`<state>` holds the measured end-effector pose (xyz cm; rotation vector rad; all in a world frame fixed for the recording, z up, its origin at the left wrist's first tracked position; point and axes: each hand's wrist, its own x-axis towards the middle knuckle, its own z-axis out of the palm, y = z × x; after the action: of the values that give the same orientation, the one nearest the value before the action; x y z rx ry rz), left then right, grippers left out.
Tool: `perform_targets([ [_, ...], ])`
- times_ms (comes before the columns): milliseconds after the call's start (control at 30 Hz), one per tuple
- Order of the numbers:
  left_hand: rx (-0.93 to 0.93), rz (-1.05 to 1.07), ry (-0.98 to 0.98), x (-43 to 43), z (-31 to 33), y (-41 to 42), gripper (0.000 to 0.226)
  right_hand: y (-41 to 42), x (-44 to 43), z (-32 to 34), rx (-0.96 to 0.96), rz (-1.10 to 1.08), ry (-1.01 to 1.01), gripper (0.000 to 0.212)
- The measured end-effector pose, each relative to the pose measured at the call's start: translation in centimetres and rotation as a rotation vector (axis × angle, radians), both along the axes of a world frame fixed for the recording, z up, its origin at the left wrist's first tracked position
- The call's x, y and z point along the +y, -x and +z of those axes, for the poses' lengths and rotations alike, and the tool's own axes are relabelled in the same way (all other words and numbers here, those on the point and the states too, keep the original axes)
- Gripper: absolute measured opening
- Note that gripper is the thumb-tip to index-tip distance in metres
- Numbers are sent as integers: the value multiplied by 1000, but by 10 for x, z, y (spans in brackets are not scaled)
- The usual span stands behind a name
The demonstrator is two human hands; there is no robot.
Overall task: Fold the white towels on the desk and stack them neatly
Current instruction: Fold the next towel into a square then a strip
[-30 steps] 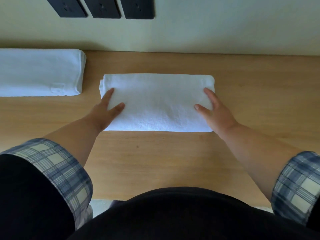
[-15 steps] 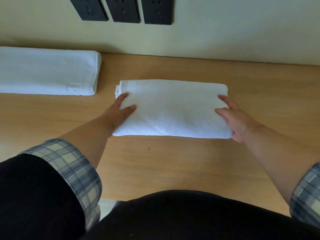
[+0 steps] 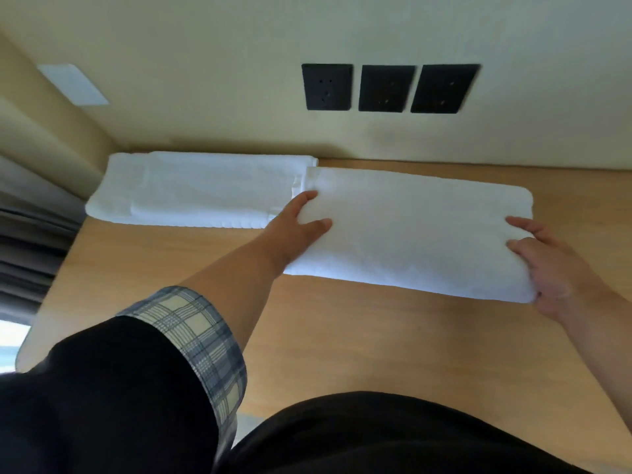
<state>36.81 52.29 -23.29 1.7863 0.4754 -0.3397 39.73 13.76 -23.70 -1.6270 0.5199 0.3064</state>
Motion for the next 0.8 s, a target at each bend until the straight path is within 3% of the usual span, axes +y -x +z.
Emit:
perform_targets([
  [400,-198,14,-130,229,81,-21,52,-28,230,66,-180,72,-25,38],
  [600,-250,102,-155,300,61,-44,57,-62,305,61,-187,138,-31,39],
  [800,-165,145,-231,346,10,-58,58,-82,347,16,-128,166,-5,42],
])
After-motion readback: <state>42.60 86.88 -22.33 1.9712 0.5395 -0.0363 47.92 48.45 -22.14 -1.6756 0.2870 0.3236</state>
